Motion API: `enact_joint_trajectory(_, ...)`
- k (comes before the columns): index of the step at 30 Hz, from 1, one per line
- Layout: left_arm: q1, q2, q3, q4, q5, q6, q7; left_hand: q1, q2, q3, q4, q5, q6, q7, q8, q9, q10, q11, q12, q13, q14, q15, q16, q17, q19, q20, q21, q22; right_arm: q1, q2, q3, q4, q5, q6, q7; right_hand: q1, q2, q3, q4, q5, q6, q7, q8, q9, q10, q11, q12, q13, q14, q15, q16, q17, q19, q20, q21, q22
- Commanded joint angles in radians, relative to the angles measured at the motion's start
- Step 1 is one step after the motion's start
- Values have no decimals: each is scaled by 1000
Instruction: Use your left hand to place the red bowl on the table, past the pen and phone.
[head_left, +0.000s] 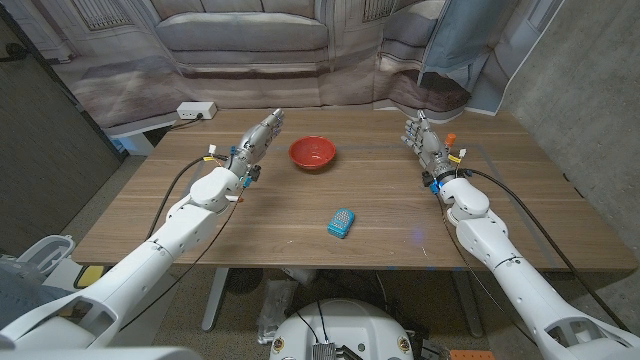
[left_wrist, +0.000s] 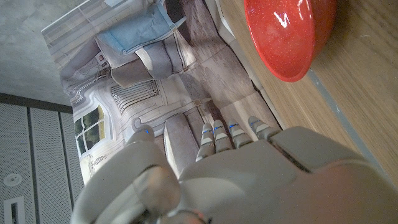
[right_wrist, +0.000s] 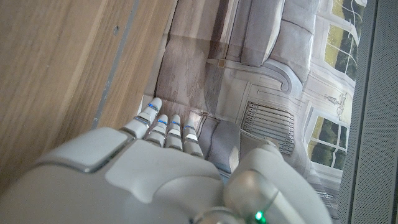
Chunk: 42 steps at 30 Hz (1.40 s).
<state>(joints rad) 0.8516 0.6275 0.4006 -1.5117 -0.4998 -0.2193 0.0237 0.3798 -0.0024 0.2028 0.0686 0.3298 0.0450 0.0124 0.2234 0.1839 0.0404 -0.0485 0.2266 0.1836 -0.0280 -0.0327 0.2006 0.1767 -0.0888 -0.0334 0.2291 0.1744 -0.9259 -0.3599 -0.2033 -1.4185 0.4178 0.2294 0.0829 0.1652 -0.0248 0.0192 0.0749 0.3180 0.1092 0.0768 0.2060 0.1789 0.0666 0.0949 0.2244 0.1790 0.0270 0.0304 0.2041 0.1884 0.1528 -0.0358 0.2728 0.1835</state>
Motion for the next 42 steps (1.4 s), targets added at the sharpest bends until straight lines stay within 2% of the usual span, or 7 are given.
enact_joint_trajectory(1, -5, 13, 22, -36, 100, 25, 69, 14, 1, 0, -7, -1, 13, -5, 6, 2, 13, -5, 7, 4, 11, -3, 3, 3, 9, -27, -2, 6, 20, 13, -5, 39, 5, 22, 20, 1, 6, -4, 0, 3, 11, -1, 5, 6, 7, 1, 4, 4, 8, 6, -1, 3, 9, -40, 0, 6)
enact_joint_trajectory(11, -29, 16, 37, -32, 128, 38, 63, 20, 1, 0, -10, 0, 17, -6, 4, 3, 16, -5, 5, 4, 16, -4, 2, 3, 13, -30, -3, 6, 29, 26, -4, 55, 4, 29, 25, 1, 7, -5, 0, 3, 13, -3, 4, 6, 8, 1, 3, 4, 9, 6, -1, 3, 11, -40, -1, 6)
enact_joint_trajectory(20, -68, 1, 66, 8, 145, 33, 27, 27, 1, 0, -15, 0, 18, -5, 2, 3, 20, -5, 4, 4, 18, -4, 0, 3, 16, -32, -4, 5, 15, 23, -1, 36, 0, 26, 13, 2, 8, -6, -1, 3, 13, -3, 3, 6, 10, 1, 2, 4, 11, 8, -2, 3, 13, -39, -2, 6)
enact_joint_trajectory(26, -73, -5, 74, 26, 147, 24, 18, 31, 1, 1, -17, 0, 20, -6, 2, 3, 22, -4, 3, 4, 21, -5, 0, 3, 17, -31, -5, 5, 10, 26, 1, 33, 5, 26, 8, 2, 8, -6, -1, 2, 13, -3, 2, 6, 12, 2, 2, 4, 13, 8, -2, 3, 14, -39, -3, 6)
enact_joint_trajectory(42, -33, 26, 79, -40, 215, 59, 87, 48, 2, 2, -27, 2, 32, -7, 1, 3, 34, -8, 2, 4, 30, -6, -1, 3, 20, -29, -8, 5, 15, 22, -3, 26, 4, 26, 7, 3, 10, -8, -2, 1, 13, -3, -1, 6, 12, 1, 0, 4, 14, 8, -3, 3, 15, -38, -5, 7)
